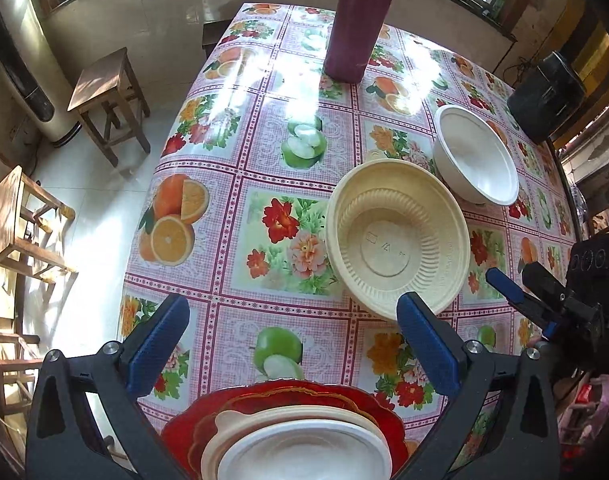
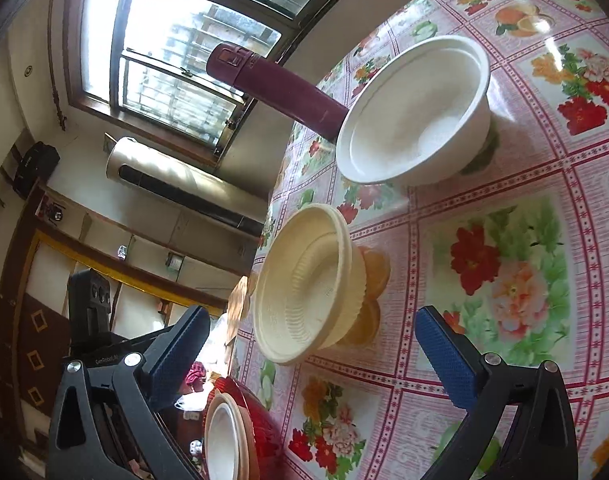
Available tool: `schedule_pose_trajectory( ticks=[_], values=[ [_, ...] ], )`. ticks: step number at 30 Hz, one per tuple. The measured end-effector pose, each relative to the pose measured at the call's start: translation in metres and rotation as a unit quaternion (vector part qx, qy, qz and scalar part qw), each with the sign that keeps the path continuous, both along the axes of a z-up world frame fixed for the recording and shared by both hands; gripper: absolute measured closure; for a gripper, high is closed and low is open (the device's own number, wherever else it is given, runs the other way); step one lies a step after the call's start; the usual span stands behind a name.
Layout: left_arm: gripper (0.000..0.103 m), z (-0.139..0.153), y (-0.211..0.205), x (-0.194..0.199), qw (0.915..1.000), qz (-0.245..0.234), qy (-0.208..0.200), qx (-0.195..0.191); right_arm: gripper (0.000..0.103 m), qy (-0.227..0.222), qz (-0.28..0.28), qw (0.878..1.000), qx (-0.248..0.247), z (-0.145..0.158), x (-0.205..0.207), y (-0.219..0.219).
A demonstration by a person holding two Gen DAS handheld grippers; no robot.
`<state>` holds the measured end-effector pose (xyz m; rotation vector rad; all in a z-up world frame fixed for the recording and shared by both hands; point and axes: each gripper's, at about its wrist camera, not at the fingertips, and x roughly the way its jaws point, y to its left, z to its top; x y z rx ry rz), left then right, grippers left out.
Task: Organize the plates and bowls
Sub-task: 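Move both open grippers onto the rim of the loose beige bowl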
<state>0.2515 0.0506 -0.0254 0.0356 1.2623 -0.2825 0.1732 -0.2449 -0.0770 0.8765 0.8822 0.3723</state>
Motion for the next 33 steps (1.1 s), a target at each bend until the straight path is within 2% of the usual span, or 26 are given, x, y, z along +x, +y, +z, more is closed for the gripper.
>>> schedule_pose_trajectory(
  ticks=[5,12,21,27,30,33],
  values=[
    [0.0,-0.023,-0.012,0.019,0.9994,-0.01,0.027,0.02,0.001,0.021,-0.008,1.0,0.017,-0.015,0.018,0.011],
    [0.0,-0.043,-0.02,0.033,0.9979,-0.02,0.05,0.036,0.001,0.009,-0.008,1.0,0.013,-0.013,0.037,0.025],
    [0.0,-0.045,-0.026,0.04,0.998,-0.016,0.041,0.046,0.001,0.007,-0.018,1.0,-0.008,-0.019,0.045,0.022],
    [0.0,-0.033,-0.03,0.039,0.9991,-0.013,0.008,0.041,0.009,-0.003,-0.02,0.999,-0.035,-0.019,0.041,0.02],
    [0.0,-0.033,-0.03,0.041,0.9989,-0.013,0.001,0.045,0.016,-0.013,-0.012,0.998,-0.053,-0.014,0.041,0.026],
    [0.005,-0.035,-0.03,0.041,0.9989,-0.014,0.001,0.044,0.027,-0.023,-0.007,0.997,-0.078,-0.011,0.041,0.03]
  ],
)
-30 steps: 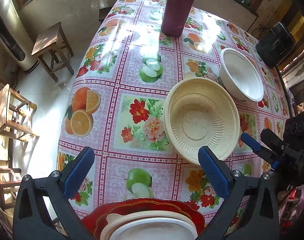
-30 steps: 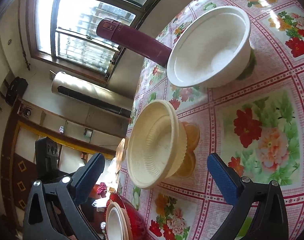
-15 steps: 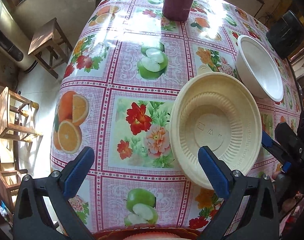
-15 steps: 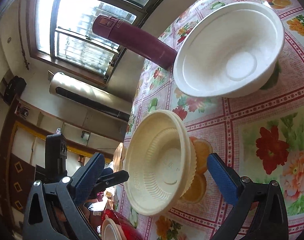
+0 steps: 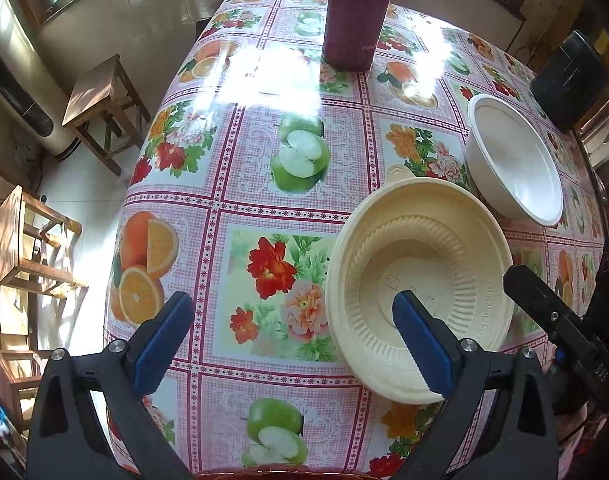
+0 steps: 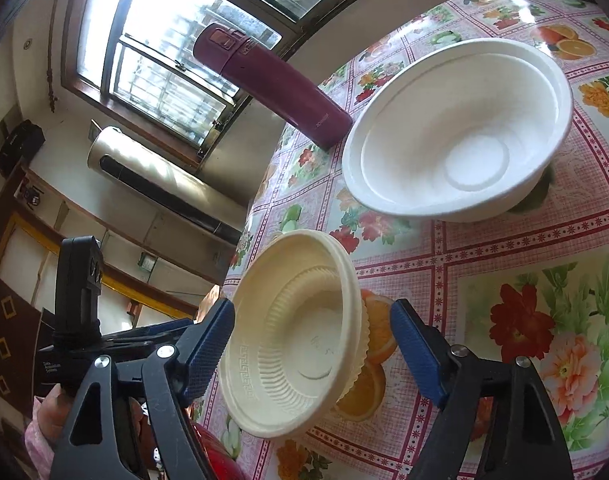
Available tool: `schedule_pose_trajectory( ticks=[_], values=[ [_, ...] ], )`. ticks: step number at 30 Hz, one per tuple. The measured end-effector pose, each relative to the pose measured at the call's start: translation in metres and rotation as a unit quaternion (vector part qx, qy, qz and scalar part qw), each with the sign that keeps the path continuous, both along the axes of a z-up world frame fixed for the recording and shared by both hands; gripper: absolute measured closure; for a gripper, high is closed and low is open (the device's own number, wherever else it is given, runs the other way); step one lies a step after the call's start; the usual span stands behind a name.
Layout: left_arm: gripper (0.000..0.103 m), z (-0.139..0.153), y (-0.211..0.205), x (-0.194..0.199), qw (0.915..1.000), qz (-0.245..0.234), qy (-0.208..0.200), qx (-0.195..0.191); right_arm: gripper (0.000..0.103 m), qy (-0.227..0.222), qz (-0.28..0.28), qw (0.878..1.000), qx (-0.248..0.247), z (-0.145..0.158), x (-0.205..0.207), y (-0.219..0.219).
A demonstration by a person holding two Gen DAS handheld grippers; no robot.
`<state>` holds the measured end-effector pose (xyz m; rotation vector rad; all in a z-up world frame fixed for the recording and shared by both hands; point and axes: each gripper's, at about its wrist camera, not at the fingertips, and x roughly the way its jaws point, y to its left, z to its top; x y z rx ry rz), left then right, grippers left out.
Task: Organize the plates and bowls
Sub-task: 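Move both open grippers onto the rim of the loose beige bowl, then close both grippers on the beige bowl rim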
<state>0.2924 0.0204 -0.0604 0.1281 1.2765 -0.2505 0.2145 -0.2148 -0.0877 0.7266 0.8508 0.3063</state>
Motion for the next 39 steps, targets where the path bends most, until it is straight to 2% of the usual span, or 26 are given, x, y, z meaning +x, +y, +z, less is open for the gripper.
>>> schedule_pose_trajectory(
  ticks=[1,4,8,11,13,19,21,23,25,32,39],
  values=[
    [0.007,-0.001,-0.002,0.0,1.0,-0.006,0.002,0.002,0.03,0.0,0.003,1.0,-0.003,0.0,0.0,0.001],
    [0.012,-0.006,-0.007,-0.002,0.9996,-0.021,0.006,0.019,0.031,0.006,0.008,1.0,-0.003,-0.003,0.001,0.002],
    [0.023,-0.009,-0.006,-0.002,0.9995,-0.024,0.014,0.013,0.043,0.007,0.005,1.0,-0.024,-0.003,0.0,0.003],
    [0.037,-0.009,-0.007,-0.002,0.9993,-0.029,0.022,0.003,0.048,0.008,0.009,1.0,-0.027,-0.003,0.0,0.004],
    [0.057,-0.009,-0.009,-0.004,0.999,-0.036,0.027,-0.001,0.049,0.008,0.01,1.0,-0.029,-0.003,0.0,0.005],
    [0.077,-0.011,-0.014,-0.007,0.9981,-0.048,0.033,-0.017,0.075,0.012,0.006,0.999,-0.043,-0.003,0.0,0.004],
    [0.084,-0.012,-0.016,-0.008,0.9977,-0.054,0.036,-0.019,0.079,0.016,0.007,0.999,-0.045,-0.004,0.002,0.005],
    [0.084,-0.012,-0.018,-0.01,0.9975,-0.058,0.036,-0.02,0.087,0.018,0.008,0.999,-0.049,-0.005,0.002,0.006],
    [0.084,-0.011,-0.02,-0.011,0.9975,-0.061,0.032,-0.017,0.089,0.019,0.005,0.998,-0.055,-0.004,0.001,0.006],
    [0.084,-0.007,-0.021,-0.015,0.9975,-0.064,0.027,-0.012,0.091,0.015,0.001,0.998,-0.059,0.0,-0.001,0.005],
    [0.084,0.017,-0.017,-0.028,0.9977,-0.066,0.006,-0.015,0.091,-0.005,0.001,0.999,-0.046,0.016,-0.011,0.004]
  ],
)
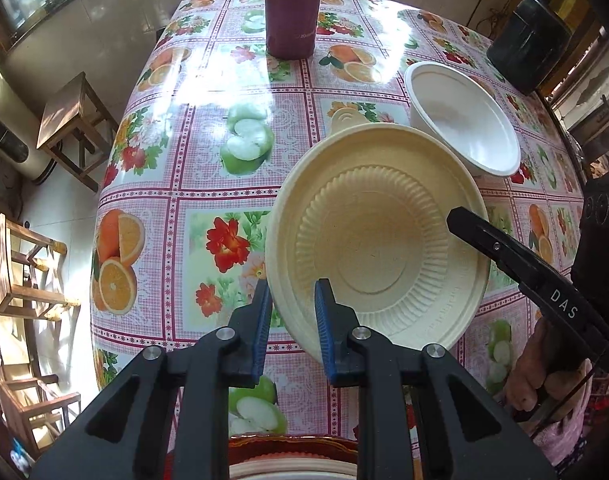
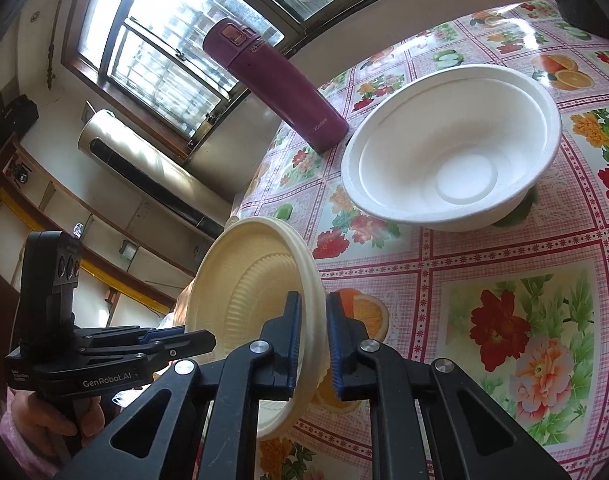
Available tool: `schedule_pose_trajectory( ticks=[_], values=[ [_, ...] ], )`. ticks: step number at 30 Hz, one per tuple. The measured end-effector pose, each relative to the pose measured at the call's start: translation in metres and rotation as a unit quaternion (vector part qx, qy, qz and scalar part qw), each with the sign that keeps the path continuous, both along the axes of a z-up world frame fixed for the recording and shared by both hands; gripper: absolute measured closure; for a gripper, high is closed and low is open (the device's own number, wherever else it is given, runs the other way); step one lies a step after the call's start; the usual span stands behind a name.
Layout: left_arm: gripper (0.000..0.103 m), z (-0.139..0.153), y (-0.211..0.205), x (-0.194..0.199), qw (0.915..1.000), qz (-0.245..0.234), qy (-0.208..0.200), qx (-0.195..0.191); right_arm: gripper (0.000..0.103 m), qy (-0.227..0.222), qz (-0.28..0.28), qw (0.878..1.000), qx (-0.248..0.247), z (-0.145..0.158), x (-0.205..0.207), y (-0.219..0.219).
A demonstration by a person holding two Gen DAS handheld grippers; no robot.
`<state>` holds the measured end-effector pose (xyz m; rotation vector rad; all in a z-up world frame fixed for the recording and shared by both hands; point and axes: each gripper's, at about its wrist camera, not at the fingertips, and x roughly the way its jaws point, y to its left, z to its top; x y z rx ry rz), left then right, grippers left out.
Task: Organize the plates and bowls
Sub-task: 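Close both grippers on the beige bowl rim, then lift the beige bowl and carry it over the red plate stack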
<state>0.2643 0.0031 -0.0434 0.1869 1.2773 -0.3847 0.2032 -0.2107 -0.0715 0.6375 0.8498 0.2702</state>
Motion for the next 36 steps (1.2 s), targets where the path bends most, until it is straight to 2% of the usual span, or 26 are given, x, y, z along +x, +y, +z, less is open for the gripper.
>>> schedule_pose_trajectory(
  ticks=[8,12,16,21,27,36],
  values=[
    [0.084,0.05,0.022,-0.047,0.9989,-0.009,-0.044,-0.011,0.09,-0.049,0.011,0.998,0.028,0.041,-0.046,0.013],
    [0.084,0.074,0.039,-0.083,0.9974,-0.014,-0.07,-0.009,0.09,-0.072,0.026,0.997,0.028,0.064,-0.075,0.029],
    [0.084,0.086,0.061,-0.117,0.9965,-0.009,-0.082,-0.007,0.09,-0.087,0.051,0.995,0.021,0.083,-0.1,0.052],
    [0.084,0.082,0.088,-0.153,0.9968,0.002,-0.08,-0.005,0.09,-0.092,0.084,0.992,0.005,0.089,-0.131,0.084],
    [0.084,0.059,0.108,-0.179,0.9985,0.012,-0.054,-0.002,0.09,-0.072,0.113,0.991,-0.018,0.072,-0.15,0.113],
    [0.084,0.025,0.12,-0.187,0.9995,0.025,-0.015,-0.012,0.09,-0.04,0.127,0.99,-0.041,0.041,-0.153,0.132]
  ],
)
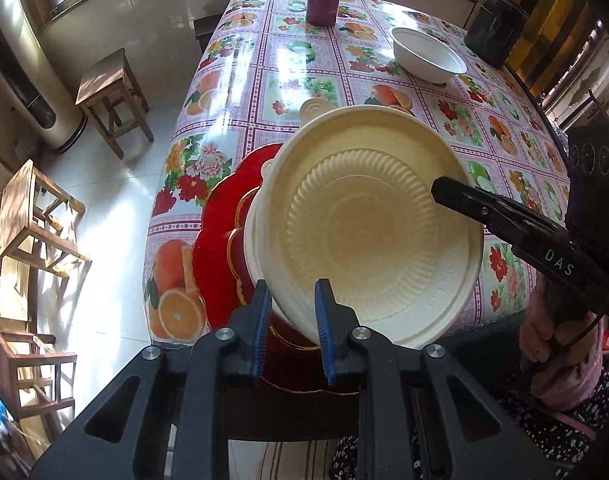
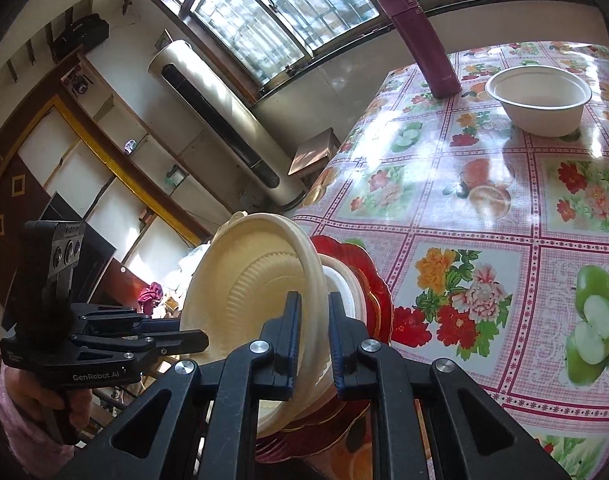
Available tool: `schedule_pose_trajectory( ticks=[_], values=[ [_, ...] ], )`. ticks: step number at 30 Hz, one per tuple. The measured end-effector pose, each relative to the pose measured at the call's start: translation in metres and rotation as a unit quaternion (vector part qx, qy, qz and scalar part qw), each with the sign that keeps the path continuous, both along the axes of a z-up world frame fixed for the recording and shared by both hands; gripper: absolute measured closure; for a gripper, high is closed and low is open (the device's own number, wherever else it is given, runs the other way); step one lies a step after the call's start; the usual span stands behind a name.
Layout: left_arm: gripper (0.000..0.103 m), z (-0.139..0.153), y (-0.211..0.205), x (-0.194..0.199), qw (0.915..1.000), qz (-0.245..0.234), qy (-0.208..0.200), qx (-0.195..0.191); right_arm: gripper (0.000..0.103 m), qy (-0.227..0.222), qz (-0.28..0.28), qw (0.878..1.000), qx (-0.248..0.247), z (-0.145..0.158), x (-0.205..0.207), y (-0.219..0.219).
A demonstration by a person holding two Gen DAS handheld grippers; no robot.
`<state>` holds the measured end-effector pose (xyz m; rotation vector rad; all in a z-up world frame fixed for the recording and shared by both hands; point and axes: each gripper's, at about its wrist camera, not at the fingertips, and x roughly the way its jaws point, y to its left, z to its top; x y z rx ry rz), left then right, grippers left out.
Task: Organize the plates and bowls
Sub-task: 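Lift the beige bowl and carry it over the red plate stack, then lower the beige bowl onto the stack and open both grippers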
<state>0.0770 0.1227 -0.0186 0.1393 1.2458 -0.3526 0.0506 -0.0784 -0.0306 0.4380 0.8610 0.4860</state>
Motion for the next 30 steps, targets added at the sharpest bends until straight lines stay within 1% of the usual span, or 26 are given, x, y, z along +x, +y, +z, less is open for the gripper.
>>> schedule_pose_trajectory(
  ticks=[9,11,12,13,14,15,16,17,18,19,20,21,22,24,26,30],
  values=[
    [0.084,-0.008,0.005,0.007,0.9999,0.003,0.012,-0.006,0.09,0.015,0.002,1.0,-0.002,-0.014,0.007,0.002],
    [0.083,-0.01,0.007,0.008,0.9998,0.006,0.015,-0.009,0.086,0.021,0.007,1.0,0.003,-0.016,0.009,0.003],
    [0.08,-0.01,0.008,0.008,0.9998,0.007,0.016,-0.012,0.086,0.022,0.008,1.0,0.005,-0.016,0.01,0.003],
    [0.074,-0.009,0.01,0.009,0.9997,0.01,0.018,-0.016,0.086,0.019,0.009,1.0,0.004,-0.016,0.01,0.003],
    [0.067,-0.008,0.012,0.009,0.9996,0.013,0.017,-0.017,0.083,0.013,0.01,1.0,0.0,-0.014,0.01,0.004],
    [0.046,-0.006,0.013,0.008,0.9997,0.016,0.012,-0.016,0.078,0.006,0.01,1.0,-0.004,-0.011,0.009,0.002],
    [0.026,-0.003,0.015,0.007,0.9997,0.018,0.003,-0.015,0.061,0.002,0.01,1.0,-0.001,-0.009,0.009,-0.001],
    [0.023,0.002,0.016,0.006,0.9996,0.023,-0.007,-0.018,0.039,-0.001,0.013,1.0,0.01,-0.007,0.01,-0.006],
    [0.023,0.007,0.019,0.005,0.9992,0.027,-0.016,-0.025,0.029,-0.004,0.015,1.0,0.025,-0.004,0.01,-0.012],
    [0.022,0.013,0.02,0.003,0.9986,0.031,-0.026,-0.033,0.016,-0.008,0.014,0.999,0.039,-0.001,0.011,-0.021],
    [0.02,0.02,0.021,0.002,0.9977,0.034,-0.038,-0.044,0.009,-0.014,0.011,0.999,0.048,0.003,0.011,-0.03],
    [0.016,0.028,0.022,0.0,0.9963,0.036,-0.053,-0.057,0.006,-0.022,0.007,0.998,0.054,0.007,0.012,-0.041],
    [0.011,0.037,0.021,-0.002,0.9945,0.037,-0.067,-0.071,0.0,-0.029,0.005,0.998,0.058,0.01,0.013,-0.052],
    [0.0,0.051,0.014,-0.004,0.9906,0.037,-0.086,-0.1,0.0,-0.038,0.003,0.997,0.069,0.013,0.018,-0.077],
    [0.0,0.064,0.001,-0.006,0.9855,0.032,-0.104,-0.13,0.0,-0.042,-0.018,0.996,0.073,0.014,0.024,-0.108],
    [0.0,0.082,-0.043,-0.005,0.9784,0.021,-0.14,-0.151,0.001,-0.067,-0.086,0.991,0.083,0.017,0.032,-0.18]
  ],
)
